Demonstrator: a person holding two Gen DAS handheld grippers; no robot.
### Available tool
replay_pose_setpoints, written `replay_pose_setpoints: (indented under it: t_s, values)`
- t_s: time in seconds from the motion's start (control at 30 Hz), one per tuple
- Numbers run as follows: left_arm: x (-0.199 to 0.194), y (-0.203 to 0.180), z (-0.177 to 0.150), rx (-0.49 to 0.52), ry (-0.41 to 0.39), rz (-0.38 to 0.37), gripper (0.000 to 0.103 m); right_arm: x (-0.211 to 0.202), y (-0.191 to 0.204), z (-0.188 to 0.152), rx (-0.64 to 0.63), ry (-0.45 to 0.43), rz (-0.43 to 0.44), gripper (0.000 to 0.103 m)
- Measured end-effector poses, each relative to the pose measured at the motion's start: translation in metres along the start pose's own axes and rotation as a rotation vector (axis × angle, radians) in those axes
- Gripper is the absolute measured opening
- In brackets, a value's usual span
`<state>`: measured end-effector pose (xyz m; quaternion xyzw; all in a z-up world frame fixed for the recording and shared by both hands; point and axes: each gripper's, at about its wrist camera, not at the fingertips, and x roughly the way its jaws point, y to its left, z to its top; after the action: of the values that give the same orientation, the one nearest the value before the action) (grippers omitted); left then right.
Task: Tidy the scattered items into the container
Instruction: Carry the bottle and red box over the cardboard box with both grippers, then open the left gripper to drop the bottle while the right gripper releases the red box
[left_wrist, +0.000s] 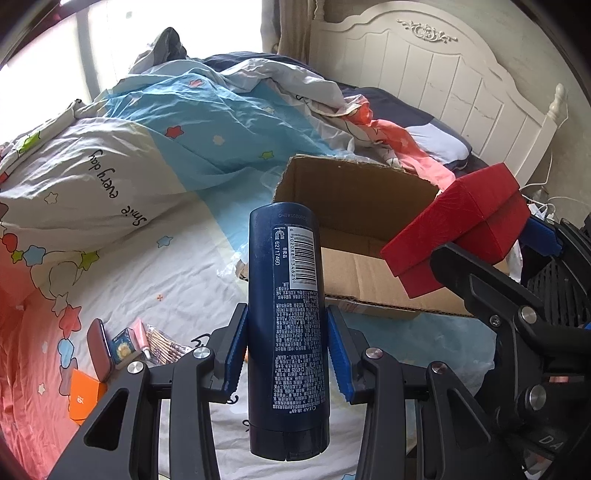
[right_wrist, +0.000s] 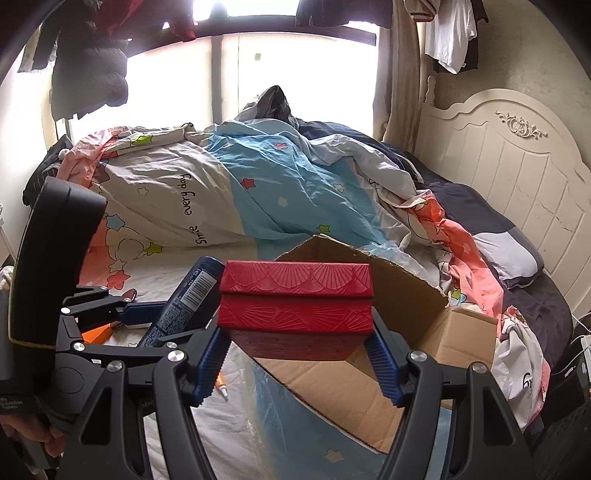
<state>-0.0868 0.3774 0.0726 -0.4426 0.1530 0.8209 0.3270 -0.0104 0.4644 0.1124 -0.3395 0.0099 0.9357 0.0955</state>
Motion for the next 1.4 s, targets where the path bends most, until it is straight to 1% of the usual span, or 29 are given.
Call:
replay_pose_setpoints:
  t_s: [0.43, 0.67, 0.8, 0.97, 1.13, 1.27, 1.4]
  values:
    - [0.012, -0.022, 0.033, 0.046, -0.015, -0.003, 0.042, 0.006, -0.033, 0.004, 0.037, -0.005, -0.033, 0.066]
    - [0.028, -0.038, 0.046, 0.089, 0.0, -0.012, 0.042, 0.013, -0.055, 0.001, 0.079, 0.006, -0.056, 0.066]
    - [0.035, -0.045, 0.053, 0.097, 0.001, -0.036, 0.042, 0.018, -0.066, -0.004, 0.094, 0.011, -0.066, 0.066]
    - [0.047, -0.052, 0.061, 0.123, 0.012, -0.026, 0.041, 0.028, -0.077, -0.007, 0.107, 0.033, -0.076, 0.066]
    - [0.055, -0.057, 0.066, 0.133, 0.015, -0.033, 0.037, 0.033, -0.086, -0.009, 0.12, 0.041, -0.077, 0.066]
    - [0.058, -0.061, 0.072, 0.149, 0.009, -0.035, 0.035, 0.038, -0.089, -0.01, 0.125, 0.046, -0.075, 0.066]
    - [0.067, -0.063, 0.077, 0.154, 0.019, -0.035, 0.034, 0.044, -0.091, -0.011, 0.123, 0.055, -0.074, 0.066]
